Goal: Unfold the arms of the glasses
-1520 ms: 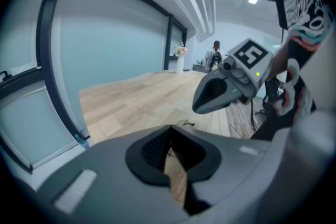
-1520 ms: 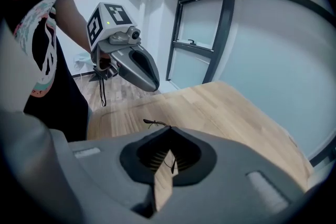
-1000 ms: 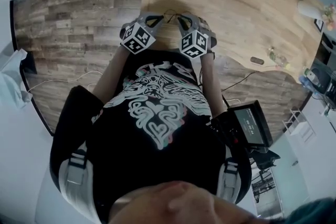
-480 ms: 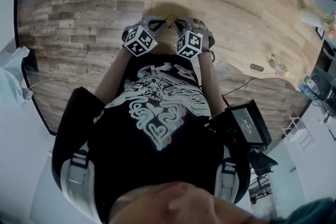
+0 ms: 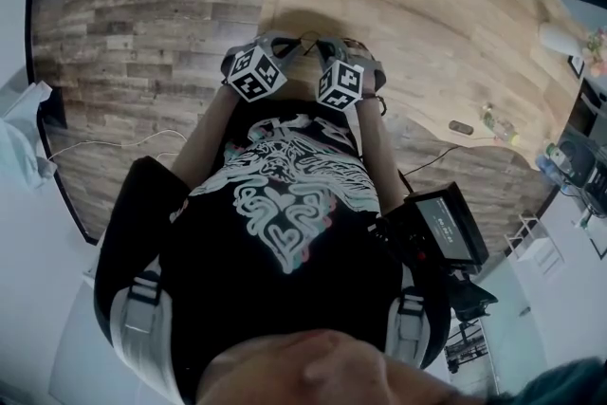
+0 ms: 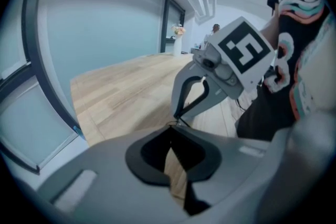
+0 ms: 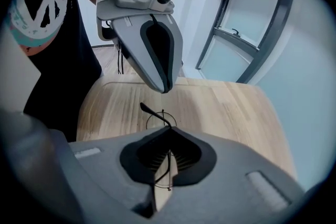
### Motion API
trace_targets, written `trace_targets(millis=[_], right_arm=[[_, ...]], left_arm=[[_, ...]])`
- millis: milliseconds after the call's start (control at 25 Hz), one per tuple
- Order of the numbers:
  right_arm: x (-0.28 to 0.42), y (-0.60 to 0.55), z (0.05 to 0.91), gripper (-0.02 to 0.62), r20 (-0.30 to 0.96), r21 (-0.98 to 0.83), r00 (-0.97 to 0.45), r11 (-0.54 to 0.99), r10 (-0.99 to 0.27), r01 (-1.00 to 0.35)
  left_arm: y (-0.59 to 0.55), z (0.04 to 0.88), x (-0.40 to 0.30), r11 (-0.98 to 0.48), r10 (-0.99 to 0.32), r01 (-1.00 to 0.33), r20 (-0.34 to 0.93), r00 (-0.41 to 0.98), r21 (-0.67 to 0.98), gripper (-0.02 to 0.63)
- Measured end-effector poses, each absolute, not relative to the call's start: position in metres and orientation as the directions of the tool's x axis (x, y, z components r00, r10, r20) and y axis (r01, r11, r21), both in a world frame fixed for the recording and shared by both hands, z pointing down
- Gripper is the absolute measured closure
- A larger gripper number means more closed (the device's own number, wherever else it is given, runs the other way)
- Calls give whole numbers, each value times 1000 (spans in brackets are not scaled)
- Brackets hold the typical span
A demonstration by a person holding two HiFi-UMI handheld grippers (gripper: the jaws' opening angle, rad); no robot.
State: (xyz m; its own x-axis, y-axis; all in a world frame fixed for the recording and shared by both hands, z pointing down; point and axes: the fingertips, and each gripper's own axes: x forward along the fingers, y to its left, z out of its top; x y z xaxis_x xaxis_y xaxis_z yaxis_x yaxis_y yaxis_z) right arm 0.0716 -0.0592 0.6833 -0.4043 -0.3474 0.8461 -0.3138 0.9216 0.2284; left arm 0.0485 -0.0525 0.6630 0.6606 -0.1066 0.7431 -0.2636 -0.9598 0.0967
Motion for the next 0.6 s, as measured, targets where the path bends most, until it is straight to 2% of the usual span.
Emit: trace_targets(millis=[320, 600], right_arm=[[78, -62, 666, 595, 766, 180, -498, 880, -405, -439], [84, -55, 621, 595, 574, 153, -649, 844, -500, -514]], left_arm=[[-52, 670, 55, -979, -82, -195, 767, 636, 57, 617], [-49, 667, 63, -993, -70, -114, 768, 637, 4, 617]])
